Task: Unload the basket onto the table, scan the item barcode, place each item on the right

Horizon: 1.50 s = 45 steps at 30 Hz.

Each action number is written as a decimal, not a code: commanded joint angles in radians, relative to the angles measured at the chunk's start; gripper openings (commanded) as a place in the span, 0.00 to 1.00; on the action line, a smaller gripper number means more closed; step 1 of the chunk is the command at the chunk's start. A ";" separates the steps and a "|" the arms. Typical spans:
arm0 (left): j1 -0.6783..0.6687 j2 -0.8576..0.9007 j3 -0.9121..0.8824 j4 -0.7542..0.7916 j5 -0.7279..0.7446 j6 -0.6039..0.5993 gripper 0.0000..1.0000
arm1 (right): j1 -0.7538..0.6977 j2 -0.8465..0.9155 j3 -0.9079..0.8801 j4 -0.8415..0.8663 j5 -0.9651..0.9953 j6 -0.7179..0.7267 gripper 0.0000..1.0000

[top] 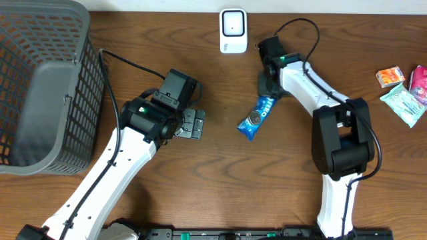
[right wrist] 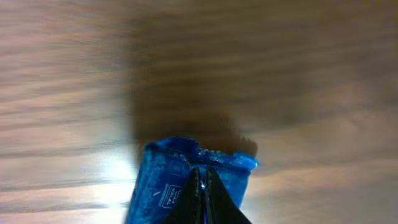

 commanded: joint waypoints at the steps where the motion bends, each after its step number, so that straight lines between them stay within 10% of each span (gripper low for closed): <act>1: 0.002 0.003 -0.001 -0.003 -0.005 0.002 0.98 | -0.051 0.005 0.027 -0.093 0.078 0.029 0.01; 14: 0.002 0.003 -0.001 -0.003 -0.005 0.002 0.98 | -0.002 -0.037 0.152 -0.485 -0.201 -0.158 0.01; 31: 0.002 0.003 -0.001 -0.003 -0.005 0.002 0.98 | 0.101 -0.036 -0.002 -0.131 -0.220 -0.150 0.01; 45: 0.002 0.003 -0.001 -0.003 -0.005 0.002 0.98 | 0.107 -0.040 0.178 -0.162 -0.362 -0.142 0.04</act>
